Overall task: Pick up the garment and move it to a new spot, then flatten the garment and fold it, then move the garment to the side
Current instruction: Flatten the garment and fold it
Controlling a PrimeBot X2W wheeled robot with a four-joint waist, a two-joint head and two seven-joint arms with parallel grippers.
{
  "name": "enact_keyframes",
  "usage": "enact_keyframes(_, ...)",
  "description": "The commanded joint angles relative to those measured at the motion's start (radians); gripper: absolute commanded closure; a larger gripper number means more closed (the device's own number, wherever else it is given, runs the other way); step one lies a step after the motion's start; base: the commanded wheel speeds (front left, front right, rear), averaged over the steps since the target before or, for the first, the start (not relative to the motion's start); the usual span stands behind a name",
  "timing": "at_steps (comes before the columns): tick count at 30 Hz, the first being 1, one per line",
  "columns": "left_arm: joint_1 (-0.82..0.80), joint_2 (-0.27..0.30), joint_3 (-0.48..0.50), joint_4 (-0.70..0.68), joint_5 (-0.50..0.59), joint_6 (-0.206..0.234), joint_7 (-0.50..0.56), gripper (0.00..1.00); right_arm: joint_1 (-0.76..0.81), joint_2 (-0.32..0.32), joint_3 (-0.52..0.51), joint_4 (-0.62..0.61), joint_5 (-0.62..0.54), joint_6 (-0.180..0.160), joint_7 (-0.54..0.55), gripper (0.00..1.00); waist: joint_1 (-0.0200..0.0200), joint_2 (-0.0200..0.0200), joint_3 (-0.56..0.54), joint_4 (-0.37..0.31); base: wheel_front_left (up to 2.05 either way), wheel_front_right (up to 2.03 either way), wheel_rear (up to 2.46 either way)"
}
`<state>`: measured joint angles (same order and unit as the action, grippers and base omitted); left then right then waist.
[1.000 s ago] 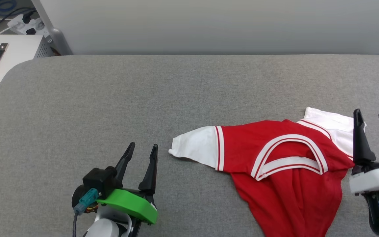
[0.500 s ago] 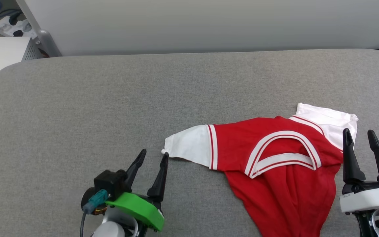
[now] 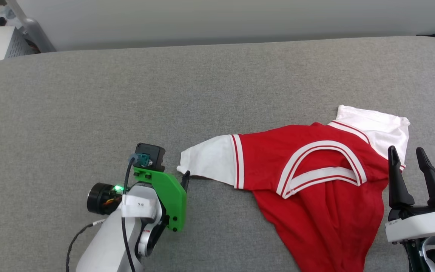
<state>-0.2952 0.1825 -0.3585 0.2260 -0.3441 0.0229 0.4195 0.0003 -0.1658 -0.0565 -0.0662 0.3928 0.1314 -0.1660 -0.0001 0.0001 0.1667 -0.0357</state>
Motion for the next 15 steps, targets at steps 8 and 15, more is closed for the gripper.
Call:
enact_keyframes(8,-0.091,0.014,-0.011,0.035,0.025,0.035,0.095,0.00,-0.027,0.006,0.015,0.008,-0.006,-0.001,-0.004,0.00,0.0001,-0.0001,0.058,-0.044,0.00,0.00,0.00)
enact_keyframes(15,-0.126,0.030,-0.025,0.096,0.048,0.044,0.112,0.00,-0.040,0.009,0.024,0.017,-0.007,-0.001,-0.007,0.00,0.0001,-0.0001,0.077,-0.063,0.00,0.00,0.00)
